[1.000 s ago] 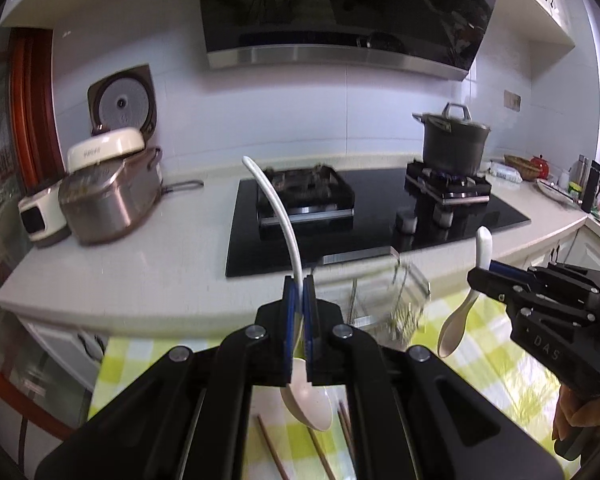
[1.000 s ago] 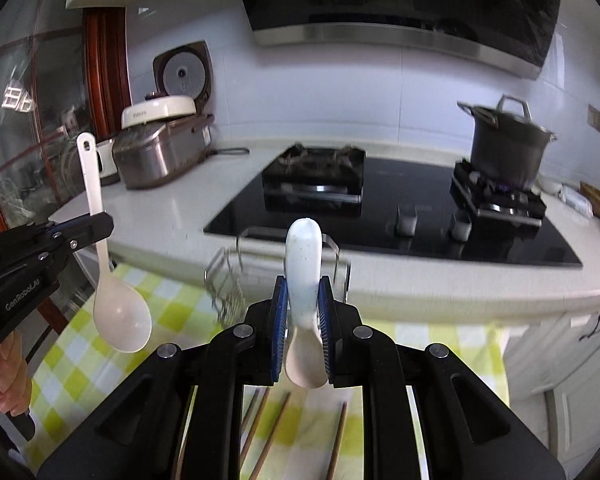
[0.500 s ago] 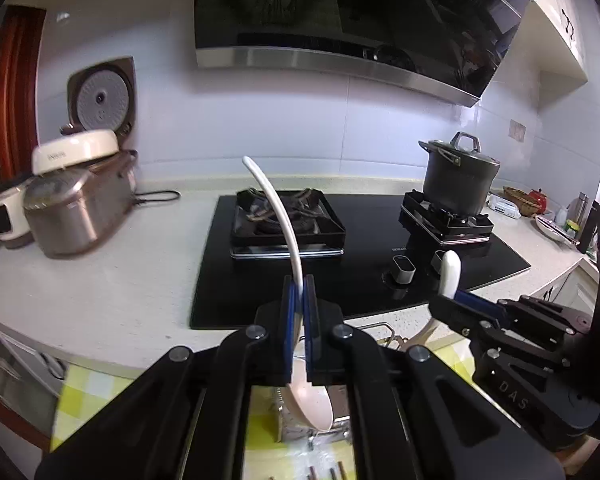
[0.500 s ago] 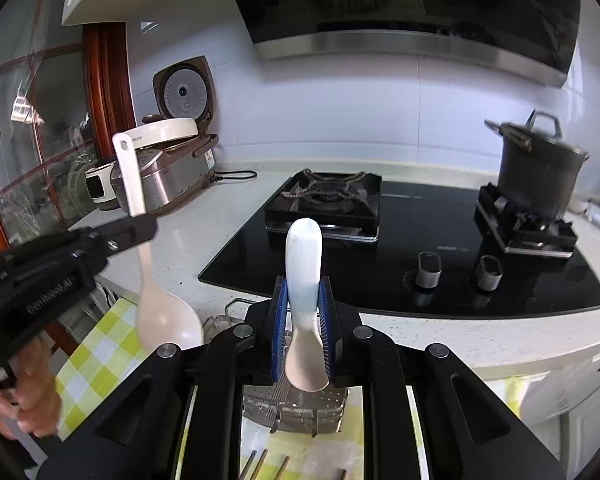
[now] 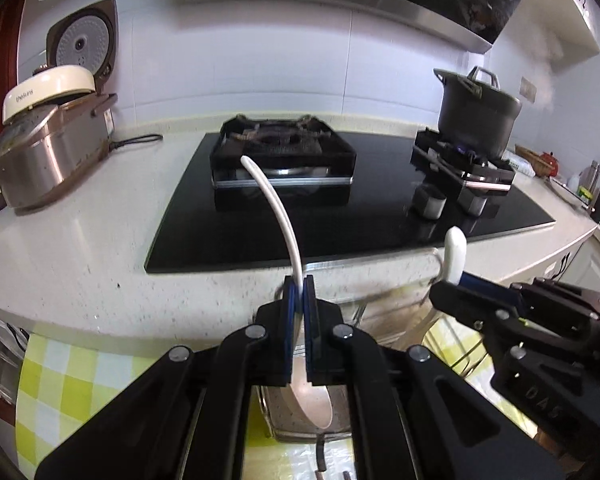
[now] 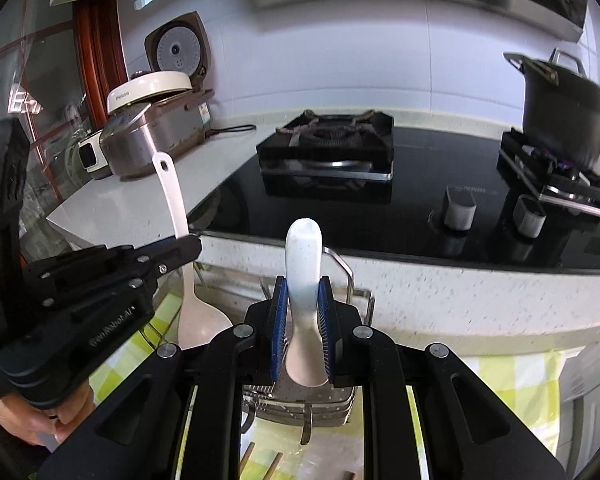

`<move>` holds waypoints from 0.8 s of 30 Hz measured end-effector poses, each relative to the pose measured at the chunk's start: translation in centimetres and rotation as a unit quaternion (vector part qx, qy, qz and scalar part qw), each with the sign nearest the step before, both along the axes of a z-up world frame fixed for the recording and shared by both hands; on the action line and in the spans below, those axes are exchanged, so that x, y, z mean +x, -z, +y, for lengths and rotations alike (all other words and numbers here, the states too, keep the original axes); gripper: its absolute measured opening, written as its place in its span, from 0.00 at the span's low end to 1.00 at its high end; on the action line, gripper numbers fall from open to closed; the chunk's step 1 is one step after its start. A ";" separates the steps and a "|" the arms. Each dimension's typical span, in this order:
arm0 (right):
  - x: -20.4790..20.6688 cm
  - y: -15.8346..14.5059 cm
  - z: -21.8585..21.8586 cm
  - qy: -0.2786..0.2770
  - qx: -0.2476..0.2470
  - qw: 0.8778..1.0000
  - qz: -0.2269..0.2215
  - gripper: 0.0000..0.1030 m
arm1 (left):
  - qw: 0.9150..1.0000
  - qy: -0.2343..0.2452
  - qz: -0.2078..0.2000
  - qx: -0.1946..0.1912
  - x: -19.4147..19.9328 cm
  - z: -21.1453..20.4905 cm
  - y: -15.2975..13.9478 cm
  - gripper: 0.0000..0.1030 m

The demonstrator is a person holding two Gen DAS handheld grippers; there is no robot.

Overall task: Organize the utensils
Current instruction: 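Lift both held white spoons and carry them toward the wire rack, then lower the spoons into the wire rack and open both tools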

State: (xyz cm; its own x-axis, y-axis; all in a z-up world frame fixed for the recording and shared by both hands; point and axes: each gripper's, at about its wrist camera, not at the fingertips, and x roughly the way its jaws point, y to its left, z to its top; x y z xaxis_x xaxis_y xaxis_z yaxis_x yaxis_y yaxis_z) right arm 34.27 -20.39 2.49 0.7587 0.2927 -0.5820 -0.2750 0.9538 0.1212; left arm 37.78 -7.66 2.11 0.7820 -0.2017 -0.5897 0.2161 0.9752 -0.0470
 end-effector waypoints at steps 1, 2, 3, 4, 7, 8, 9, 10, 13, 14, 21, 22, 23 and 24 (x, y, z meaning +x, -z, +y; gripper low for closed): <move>0.0 0.2 0.0 -0.001 -0.001 1.000 0.001 0.16 | 1.000 0.001 0.001 0.001 0.0 0.0 0.3 0.04; -0.1 0.4 0.1 -0.002 -0.003 1.000 0.002 0.16 | 1.000 0.000 0.002 0.000 -0.2 0.1 0.3 0.04; -0.1 0.6 0.2 -0.004 -0.005 1.000 0.007 0.16 | 1.000 -0.003 0.004 -0.002 -0.2 0.2 0.5 0.04; -0.2 0.7 0.3 -0.001 -0.006 1.000 0.010 0.16 | 1.000 -0.005 0.007 -0.005 -0.2 0.4 0.6 0.04; -0.3 1.2 0.0 0.004 0.001 1.000 0.021 0.16 | 1.000 -0.009 0.014 -0.008 -0.3 0.7 0.9 0.05; -0.4 1.2 -0.1 0.003 0.002 1.000 0.020 0.17 | 1.000 -0.011 0.014 -0.009 -0.5 0.8 0.9 0.05; -0.6 1.2 -0.2 0.003 0.003 1.000 0.020 0.16 | 1.000 -0.012 0.014 -0.011 -0.8 1.0 0.7 0.05; -0.9 1.1 -0.2 0.004 0.003 1.000 0.020 0.17 | 1.000 -0.014 0.013 -0.012 -1.0 1.1 0.6 0.05; -1.7 0.5 -0.5 0.008 0.003 1.000 0.017 0.17 | 1.000 -0.019 0.010 -0.020 -1.9 1.6 -0.1 0.05; -1.9 0.3 -0.6 0.009 0.004 1.000 0.017 0.17 | 1.000 -0.019 0.010 -0.021 -2.1 1.8 -0.3 0.05; -5.4 -1.8 -0.9 0.011 0.006 1.000 0.001 0.17 | 0.999 -0.018 -0.008 -0.037 -6.2 3.1 -2.6 0.24; -6.4 -2.1 -0.9 0.011 0.008 1.000 -0.003 0.17 | 0.999 -0.016 -0.015 -0.045 -7.0 3.4 -3.0 0.47; -6.9 -2.4 -0.9 0.010 0.010 1.000 -0.006 0.17 | 0.998 -0.019 -0.027 -0.046 -7.8 3.6 -3.5 0.53; -7.4 -2.6 -0.9 0.010 0.011 1.000 -0.007 0.17 | 0.999 -0.021 -0.032 -0.039 -8.1 3.5 -3.8 0.53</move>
State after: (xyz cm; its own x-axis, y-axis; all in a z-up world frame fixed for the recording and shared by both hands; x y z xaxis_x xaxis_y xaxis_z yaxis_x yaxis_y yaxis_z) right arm 26.86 -21.30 5.07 0.7727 0.2900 -0.5647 -0.2573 0.9563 0.1390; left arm 29.72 -4.18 5.92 0.8264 -0.2118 -0.5217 0.1810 0.9773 -0.1100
